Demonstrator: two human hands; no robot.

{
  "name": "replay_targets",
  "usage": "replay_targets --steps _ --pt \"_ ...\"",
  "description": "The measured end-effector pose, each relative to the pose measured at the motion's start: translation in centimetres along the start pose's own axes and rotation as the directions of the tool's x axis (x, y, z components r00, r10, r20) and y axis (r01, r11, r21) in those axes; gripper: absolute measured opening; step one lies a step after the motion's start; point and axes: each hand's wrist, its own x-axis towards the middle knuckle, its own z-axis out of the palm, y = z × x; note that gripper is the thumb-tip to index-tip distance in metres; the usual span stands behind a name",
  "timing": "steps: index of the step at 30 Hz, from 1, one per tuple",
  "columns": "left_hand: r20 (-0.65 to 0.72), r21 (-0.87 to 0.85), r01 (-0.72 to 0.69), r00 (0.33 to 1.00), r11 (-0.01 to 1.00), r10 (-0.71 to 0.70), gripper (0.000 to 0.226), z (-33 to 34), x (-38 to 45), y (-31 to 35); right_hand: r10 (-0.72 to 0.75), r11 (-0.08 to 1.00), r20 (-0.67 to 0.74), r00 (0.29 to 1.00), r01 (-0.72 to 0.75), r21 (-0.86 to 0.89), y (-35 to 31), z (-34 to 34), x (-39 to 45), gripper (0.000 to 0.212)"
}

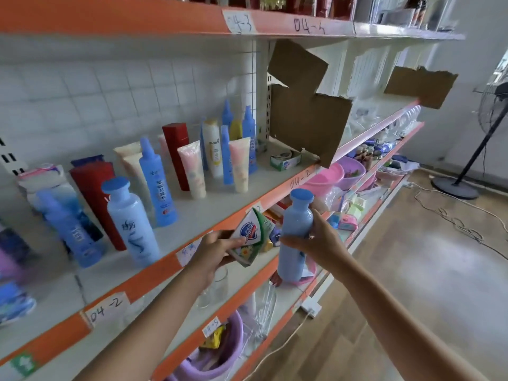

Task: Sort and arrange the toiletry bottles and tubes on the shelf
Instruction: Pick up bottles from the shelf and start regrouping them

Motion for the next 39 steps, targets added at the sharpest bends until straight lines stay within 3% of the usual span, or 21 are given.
replay_targets --steps 8,15,26,39 --pt "-0.151 -0.099 0.011 0.988 0.995 -0.026 0.015 8.8 7.5 1.6 -0.099 0.994 0.083 0.992 0.094 0.060 4.9 -7.6 9.0 0.044" --pt "-0.308 -0.180 -0.026 0.951 0.983 -0.031 0.011 12.3 12.0 2.6 -0.134 0.990 0.157 0.979 0.126 0.057 7.0 -10.4 16.9 0.047" --pt "-0.464 -0.145 -0.003 0.883 0.989 -0.065 0.007 9.6 18.3 4.1 -0.254 0.965 0.250 0.934 0.226 0.135 3.7 -7.6 29.5 0.051" --pt "-0.564 -0.136 0.099 0.811 0.986 -0.159 0.028 9.3 18.6 4.6 -0.304 0.950 0.532 0.790 0.294 0.106 1.7 -1.2 35.9 0.058"
